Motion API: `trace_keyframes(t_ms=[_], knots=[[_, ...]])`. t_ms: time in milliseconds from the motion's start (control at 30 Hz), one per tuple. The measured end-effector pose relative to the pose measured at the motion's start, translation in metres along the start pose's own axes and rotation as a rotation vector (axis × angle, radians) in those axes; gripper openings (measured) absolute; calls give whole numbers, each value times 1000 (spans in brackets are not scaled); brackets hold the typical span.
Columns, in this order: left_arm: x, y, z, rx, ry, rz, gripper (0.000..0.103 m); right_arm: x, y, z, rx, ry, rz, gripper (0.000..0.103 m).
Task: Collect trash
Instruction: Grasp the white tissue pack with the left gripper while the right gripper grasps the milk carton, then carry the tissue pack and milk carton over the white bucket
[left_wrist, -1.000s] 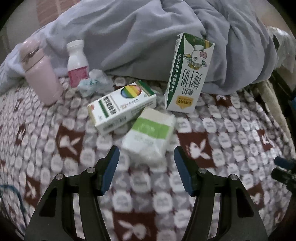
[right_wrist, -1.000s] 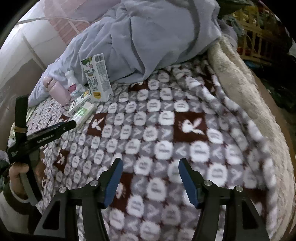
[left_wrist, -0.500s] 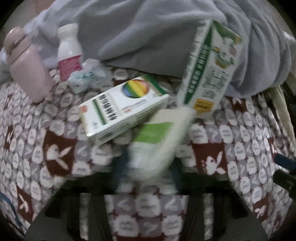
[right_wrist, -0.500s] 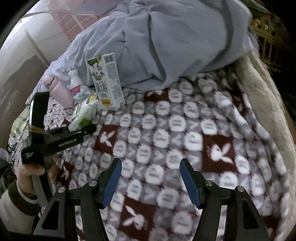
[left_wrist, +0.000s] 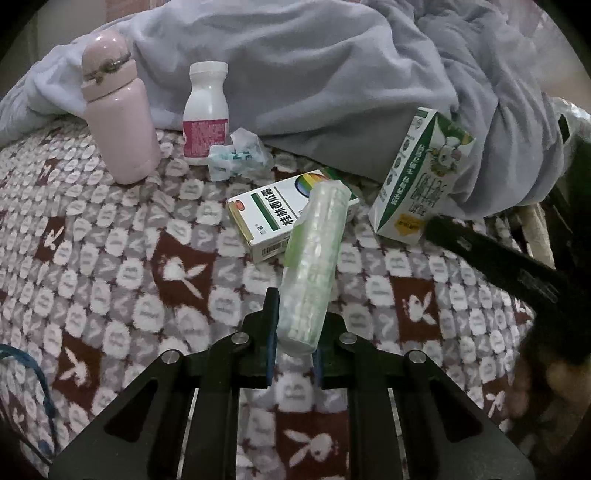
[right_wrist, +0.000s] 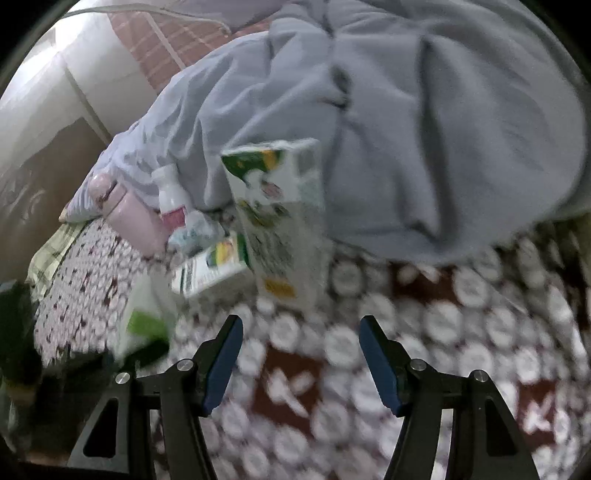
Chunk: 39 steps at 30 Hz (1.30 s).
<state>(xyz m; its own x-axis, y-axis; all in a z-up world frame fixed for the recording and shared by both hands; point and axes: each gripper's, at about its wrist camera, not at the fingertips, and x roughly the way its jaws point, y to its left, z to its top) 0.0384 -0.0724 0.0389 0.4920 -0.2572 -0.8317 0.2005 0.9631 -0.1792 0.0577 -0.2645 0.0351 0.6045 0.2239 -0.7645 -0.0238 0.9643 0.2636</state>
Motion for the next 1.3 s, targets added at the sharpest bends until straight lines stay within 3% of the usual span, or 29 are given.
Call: trace_keyframes(t_ms=[300,533,867,1300], knots=[[0,3,1,-3,-2,-14,13,38,14,26,49,-91,-44,63],[6,-2,3,-4,-3,-17,13,38,6,32,39,-86,-31,56],[-7,-28,-2,15,-22,-38,13,-29,-12,19,7,-56,19,56],[-25,-96,-33,75,-9,-96,13,-99,-42,-30,-13,-31,-24,56]])
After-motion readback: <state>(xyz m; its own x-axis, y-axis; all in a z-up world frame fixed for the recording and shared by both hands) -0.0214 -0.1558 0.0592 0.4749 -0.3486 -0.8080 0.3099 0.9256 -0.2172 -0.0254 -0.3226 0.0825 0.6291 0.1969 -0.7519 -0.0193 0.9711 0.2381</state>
